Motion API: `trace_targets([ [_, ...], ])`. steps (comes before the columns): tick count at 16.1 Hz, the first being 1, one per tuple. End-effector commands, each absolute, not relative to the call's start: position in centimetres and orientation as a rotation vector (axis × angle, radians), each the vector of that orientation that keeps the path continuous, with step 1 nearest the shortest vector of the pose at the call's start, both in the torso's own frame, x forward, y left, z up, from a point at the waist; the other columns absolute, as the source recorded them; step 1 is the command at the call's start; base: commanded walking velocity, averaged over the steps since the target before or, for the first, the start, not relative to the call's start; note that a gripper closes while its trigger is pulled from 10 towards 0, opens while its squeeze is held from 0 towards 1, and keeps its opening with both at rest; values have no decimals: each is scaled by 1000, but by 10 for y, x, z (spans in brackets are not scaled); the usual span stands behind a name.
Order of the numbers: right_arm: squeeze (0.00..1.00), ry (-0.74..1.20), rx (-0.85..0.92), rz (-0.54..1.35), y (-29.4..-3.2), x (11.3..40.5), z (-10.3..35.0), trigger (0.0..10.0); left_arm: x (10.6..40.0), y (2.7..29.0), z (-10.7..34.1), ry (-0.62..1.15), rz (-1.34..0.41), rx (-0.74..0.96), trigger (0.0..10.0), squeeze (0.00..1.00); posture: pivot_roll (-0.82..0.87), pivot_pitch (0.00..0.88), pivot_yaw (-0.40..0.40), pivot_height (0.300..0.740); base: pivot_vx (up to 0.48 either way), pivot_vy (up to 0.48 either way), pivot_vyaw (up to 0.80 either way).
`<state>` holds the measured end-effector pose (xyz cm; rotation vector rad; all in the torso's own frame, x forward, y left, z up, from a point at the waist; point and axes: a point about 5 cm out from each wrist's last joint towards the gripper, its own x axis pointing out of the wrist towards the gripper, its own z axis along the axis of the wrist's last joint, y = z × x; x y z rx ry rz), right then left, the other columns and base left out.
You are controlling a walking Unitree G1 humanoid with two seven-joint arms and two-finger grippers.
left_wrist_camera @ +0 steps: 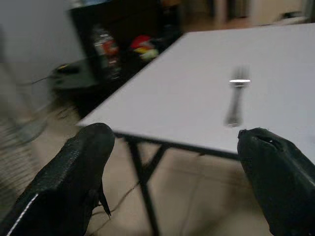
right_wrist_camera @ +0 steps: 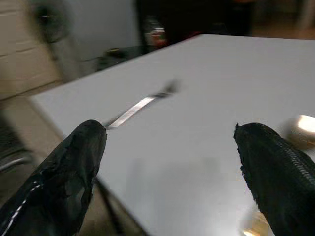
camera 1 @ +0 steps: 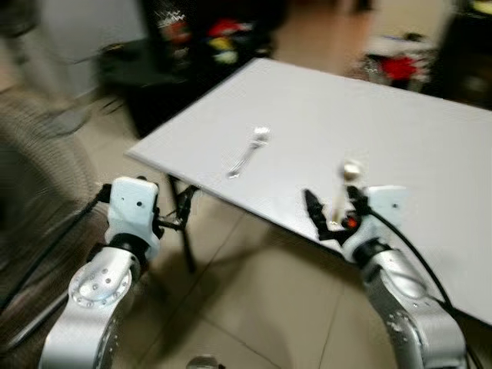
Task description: Setting the table
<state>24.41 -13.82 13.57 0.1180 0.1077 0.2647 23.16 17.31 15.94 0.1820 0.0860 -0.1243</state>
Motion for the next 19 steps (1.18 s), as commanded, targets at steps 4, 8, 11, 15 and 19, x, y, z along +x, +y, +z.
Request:
trace_targets([
  [4,1000,96,82,270,-139,248,139,10000,233,176,163,74,-111,183,10000,0,90,0,41,740,0,0,800],
  [8,1000,93,128,259,-137,253,140,10000,233,178,165,66,-97,180,10000,0,99,0,37,740,0,0,800],
  [11,1000,105,96,287,-133,251,138,10000,235,179,166,65,-96,185,10000,0,101,0,43,740,0,0,800],
  [15,1000,127,86,299,-134,252,137,10000,235,178,166,65,-99,192,10000,0,100,0,41,740,0,0,800],
  [19,1000,126,97,297,-134,254,138,10000,234,178,165,68,-94,194,10000,0,102,0,34,740,0,0,800],
])
